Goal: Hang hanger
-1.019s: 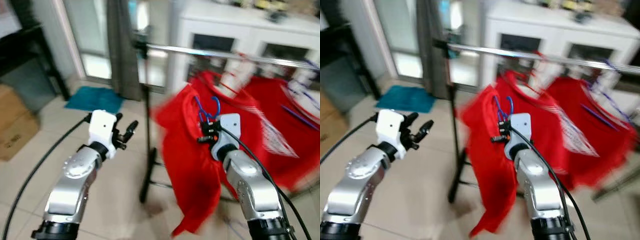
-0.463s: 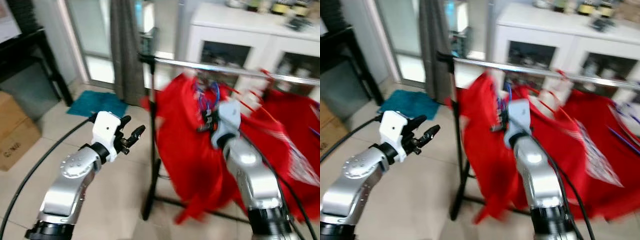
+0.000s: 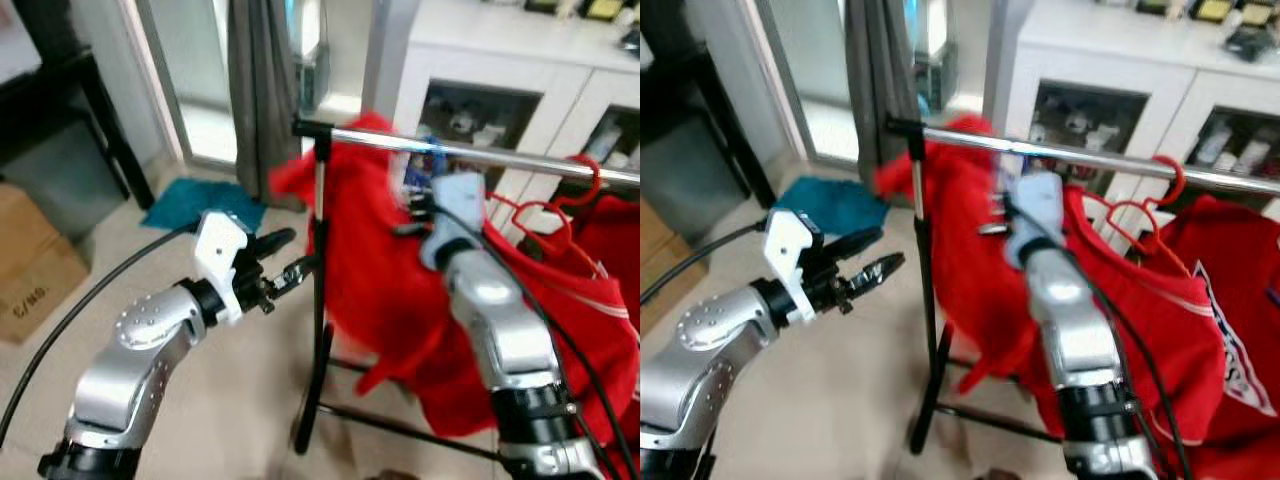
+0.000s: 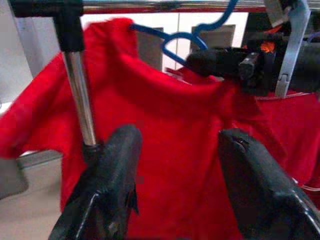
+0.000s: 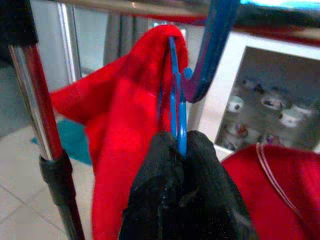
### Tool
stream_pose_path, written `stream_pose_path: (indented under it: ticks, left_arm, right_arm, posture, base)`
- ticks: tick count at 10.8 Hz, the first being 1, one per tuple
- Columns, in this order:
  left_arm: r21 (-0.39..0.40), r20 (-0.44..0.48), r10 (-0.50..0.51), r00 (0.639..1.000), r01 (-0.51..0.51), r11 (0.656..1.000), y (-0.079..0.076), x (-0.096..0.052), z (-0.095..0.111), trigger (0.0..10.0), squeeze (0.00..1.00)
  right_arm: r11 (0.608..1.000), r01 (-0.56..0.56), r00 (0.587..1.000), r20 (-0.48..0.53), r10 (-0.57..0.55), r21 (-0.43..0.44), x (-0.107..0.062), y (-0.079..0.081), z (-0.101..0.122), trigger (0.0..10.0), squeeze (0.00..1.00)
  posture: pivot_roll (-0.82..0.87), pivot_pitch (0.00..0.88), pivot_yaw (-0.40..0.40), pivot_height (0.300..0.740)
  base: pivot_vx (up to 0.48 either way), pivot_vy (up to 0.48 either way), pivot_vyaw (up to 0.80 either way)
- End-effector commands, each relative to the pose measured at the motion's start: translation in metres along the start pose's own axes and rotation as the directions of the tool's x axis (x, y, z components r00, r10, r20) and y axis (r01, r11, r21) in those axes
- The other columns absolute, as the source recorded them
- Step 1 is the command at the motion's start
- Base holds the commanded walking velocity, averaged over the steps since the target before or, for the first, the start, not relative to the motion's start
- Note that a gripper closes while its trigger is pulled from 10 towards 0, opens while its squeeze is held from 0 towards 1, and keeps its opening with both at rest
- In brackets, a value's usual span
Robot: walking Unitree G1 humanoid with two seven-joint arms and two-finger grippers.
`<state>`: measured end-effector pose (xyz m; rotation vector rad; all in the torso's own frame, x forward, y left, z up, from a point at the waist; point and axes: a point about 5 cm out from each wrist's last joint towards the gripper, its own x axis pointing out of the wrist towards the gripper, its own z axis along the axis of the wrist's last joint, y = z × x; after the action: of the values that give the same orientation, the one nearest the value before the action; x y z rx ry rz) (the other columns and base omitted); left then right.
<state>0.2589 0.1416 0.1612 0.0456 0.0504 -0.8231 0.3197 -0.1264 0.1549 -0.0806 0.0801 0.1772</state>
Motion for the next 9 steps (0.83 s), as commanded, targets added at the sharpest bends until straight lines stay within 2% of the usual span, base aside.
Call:
stream_pose_path:
  ticks: [1,3,4,9]
  left_arm:
    - [0.020,0.008,-0.014,1.000,0.014,1.000,0.001,0.001,0.007,10.0,0.00]
    - [0.030,-0.004,-0.046,0.999,0.047,0.998,0.003,0.000,0.011,10.0,0.00]
    - [0.038,-0.007,-0.069,0.998,0.069,0.997,0.002,-0.001,0.012,10.0,0.00]
    - [0.040,-0.012,-0.084,0.996,0.084,0.996,0.003,0.000,0.012,10.0,0.00]
  right_arm:
    - [1.000,-0.007,0.998,0.067,0.007,-0.005,0.003,0.004,0.016,10.0,0.00]
    - [1.000,0.019,1.000,0.003,-0.019,0.002,0.017,0.000,0.013,10.0,0.00]
    - [0.999,0.034,0.999,-0.023,-0.034,0.003,0.029,-0.005,0.013,10.0,0.00]
    - [0.997,0.072,0.994,-0.078,-0.072,-0.005,0.067,-0.017,0.025,10.0,0.00]
  posture:
    - [-0.03,0.000,0.007,0.740]
    - [-0.02,0.000,0.001,0.740]
    - [-0.03,0.000,-0.001,0.740]
    - [-0.03,0.000,-0.009,0.740]
  base:
    - [0.000,0.000,0.00]
    - [0.000,0.000,0.00]
    - [0.000,0.000,0.00]
    - [0.000,0.000,0.00]
